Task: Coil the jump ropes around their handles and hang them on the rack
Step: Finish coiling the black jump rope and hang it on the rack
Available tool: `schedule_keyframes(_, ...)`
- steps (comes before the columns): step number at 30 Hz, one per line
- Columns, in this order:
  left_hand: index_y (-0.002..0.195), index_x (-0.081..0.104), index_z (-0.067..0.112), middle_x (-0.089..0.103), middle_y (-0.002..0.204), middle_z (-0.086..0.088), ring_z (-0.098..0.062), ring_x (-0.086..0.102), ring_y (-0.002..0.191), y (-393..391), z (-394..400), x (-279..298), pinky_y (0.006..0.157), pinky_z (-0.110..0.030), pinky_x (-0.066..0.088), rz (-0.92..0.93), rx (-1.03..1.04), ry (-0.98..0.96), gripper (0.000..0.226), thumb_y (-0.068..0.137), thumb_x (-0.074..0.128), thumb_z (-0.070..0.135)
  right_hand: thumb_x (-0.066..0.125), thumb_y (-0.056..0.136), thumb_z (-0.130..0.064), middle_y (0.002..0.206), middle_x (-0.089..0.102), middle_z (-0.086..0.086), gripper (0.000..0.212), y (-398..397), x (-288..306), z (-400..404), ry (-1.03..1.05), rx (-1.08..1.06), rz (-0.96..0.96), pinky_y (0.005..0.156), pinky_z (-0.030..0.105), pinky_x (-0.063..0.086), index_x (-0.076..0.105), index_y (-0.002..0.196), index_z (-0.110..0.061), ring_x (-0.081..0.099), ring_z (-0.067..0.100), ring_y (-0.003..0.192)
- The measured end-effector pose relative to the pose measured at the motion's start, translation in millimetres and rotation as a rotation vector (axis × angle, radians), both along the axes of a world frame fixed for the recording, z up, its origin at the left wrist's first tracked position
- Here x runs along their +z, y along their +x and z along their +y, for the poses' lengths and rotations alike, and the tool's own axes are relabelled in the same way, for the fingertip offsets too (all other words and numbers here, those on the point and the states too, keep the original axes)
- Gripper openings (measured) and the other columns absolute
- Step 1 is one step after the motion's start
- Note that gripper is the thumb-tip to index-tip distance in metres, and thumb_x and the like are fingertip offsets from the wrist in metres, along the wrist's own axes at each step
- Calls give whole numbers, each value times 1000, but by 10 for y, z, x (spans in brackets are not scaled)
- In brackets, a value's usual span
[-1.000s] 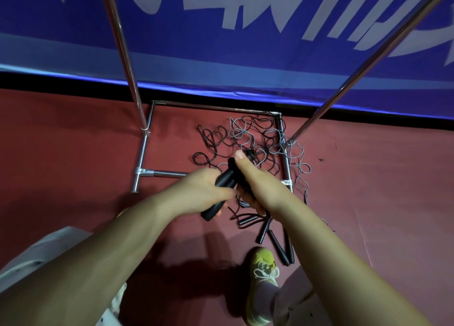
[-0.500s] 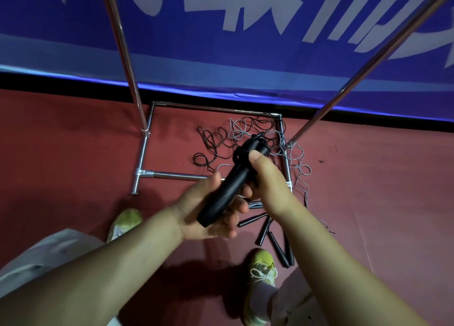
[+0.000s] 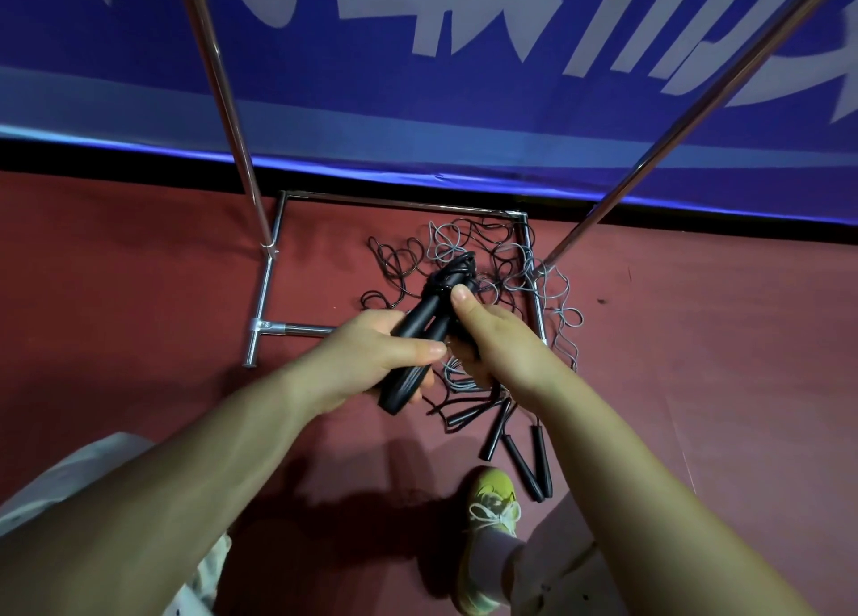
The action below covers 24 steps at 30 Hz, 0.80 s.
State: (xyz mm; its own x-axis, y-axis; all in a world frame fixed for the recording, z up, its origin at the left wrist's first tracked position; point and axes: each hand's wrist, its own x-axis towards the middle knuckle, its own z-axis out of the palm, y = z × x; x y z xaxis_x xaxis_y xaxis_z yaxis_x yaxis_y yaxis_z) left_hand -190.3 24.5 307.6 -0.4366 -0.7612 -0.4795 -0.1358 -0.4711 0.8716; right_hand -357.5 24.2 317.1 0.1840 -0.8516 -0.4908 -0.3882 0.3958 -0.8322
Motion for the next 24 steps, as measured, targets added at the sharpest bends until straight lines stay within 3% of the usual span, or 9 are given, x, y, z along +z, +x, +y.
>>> schedule_keyframes(4,92,59,1,69,80,-21,-23,64,64,26,-45,-47,72,-48,55,-193,-17,-122,44,68,72,35,36,93,-62,39,34,-7,65,-22,-30,-2,-12,-40,232,52,28,33,39,44,-20,33,14,39)
schedule_keyframes(6,91,59,2,71,83,-20,-25,66,65,34,-58,-66,76,-51,55,-231,-36,-112,47,63,70,39,35,95,-59,36,33,-8,67,-14,-45,8,-17,-31,234,55,30,37,38,42,-19,31,13,37)
schedule_keyframes(8,88,59,6,71,80,-16,-26,68,66,43,-65,-114,77,-53,55,-292,-78,-121,42,67,72,39,32,96,-60,38,34,-8,64,0,-52,16,45,-35,167,54,31,35,45,52,-16,31,13,37)
schedule_keyframes(11,82,58,18,71,77,-6,-23,69,71,42,-62,-166,76,-50,56,-447,-133,-208,34,68,69,47,25,90,-72,47,34,-3,70,8,-35,27,188,-64,57,49,28,28,53,69,-11,28,13,41)
schedule_keyframes(14,82,54,22,63,79,-2,-20,62,73,-13,-17,-155,69,-39,50,-661,-224,-306,29,76,66,48,31,78,-83,51,30,-3,69,7,-38,41,263,-59,43,49,28,21,48,64,-17,22,14,45)
schedule_keyframes(17,74,41,24,54,76,2,-18,54,72,-79,39,-113,62,-32,40,-841,-287,-455,33,83,62,48,42,77,-79,49,28,-5,61,52,-32,46,261,-60,117,49,28,20,41,58,-21,22,14,44)
schedule_keyframes(21,74,41,25,53,74,6,-13,53,70,-37,57,-126,63,-32,39,-743,-302,-457,33,85,58,50,46,86,-63,40,36,-10,54,81,-29,25,116,-105,213,52,30,28,46,57,-18,31,15,42)
schedule_keyframes(22,74,44,25,53,72,8,-10,51,67,-22,53,-123,64,-32,39,-636,-281,-396,34,82,59,54,46,86,-61,40,36,-10,53,81,-18,20,61,-109,214,54,32,29,45,54,-20,32,15,43)
schedule_keyframes(24,79,55,22,58,69,6,-10,54,61,15,30,-106,67,-33,42,-225,-139,-144,42,70,61,63,45,82,-60,42,33,-9,50,75,2,17,-17,-124,136,56,35,24,40,49,-22,28,15,43)
